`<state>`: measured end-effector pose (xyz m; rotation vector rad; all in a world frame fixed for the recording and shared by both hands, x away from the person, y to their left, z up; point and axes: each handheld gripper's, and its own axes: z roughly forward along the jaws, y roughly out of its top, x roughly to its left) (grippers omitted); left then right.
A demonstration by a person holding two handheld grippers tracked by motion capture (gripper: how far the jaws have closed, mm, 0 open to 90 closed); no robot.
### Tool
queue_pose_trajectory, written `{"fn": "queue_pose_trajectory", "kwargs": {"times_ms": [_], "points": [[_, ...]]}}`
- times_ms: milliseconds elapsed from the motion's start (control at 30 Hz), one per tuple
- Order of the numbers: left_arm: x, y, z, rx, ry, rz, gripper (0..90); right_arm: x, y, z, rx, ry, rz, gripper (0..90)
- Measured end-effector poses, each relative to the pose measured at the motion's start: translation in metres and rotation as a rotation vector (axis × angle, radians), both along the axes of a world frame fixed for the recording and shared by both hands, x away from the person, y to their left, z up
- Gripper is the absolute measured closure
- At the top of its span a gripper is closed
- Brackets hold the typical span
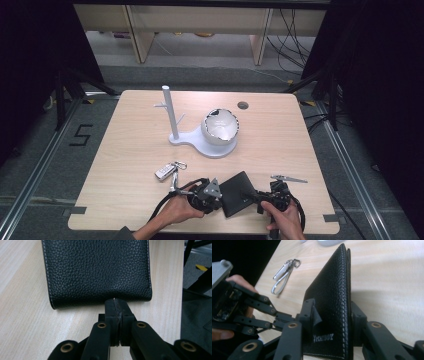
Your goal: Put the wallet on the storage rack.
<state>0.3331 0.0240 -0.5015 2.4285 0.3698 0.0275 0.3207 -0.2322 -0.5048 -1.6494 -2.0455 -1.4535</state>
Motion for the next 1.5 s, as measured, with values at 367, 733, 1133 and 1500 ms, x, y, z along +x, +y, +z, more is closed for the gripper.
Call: {"fn": "queue_pose_trajectory", "kwargs": {"times_ms": [367,733,1133,1500], "points": [[-0.001,0.002,0.004,-0.009,0.001,0.006,80.3,-0.001,0.002,0.011,0.046,-0.070,0.058,78.4],[-0.018,0.028,0.025,-0.017,-0.024,0.058,44.1,-0.001,0.000,0.025,0.071,-0.138,0.086,79.3],[-0.034,0.063,0.023,0.027,-0.042,0.089,29.6,0.012,-0.008,0.042,0.082,-0.190,0.073,79.3],[-0.047,0.090,0.013,-0.052,-0.041,0.181,25.7,0.036,-0.018,0.055,0.062,-0.237,0.030,79.4]]}}
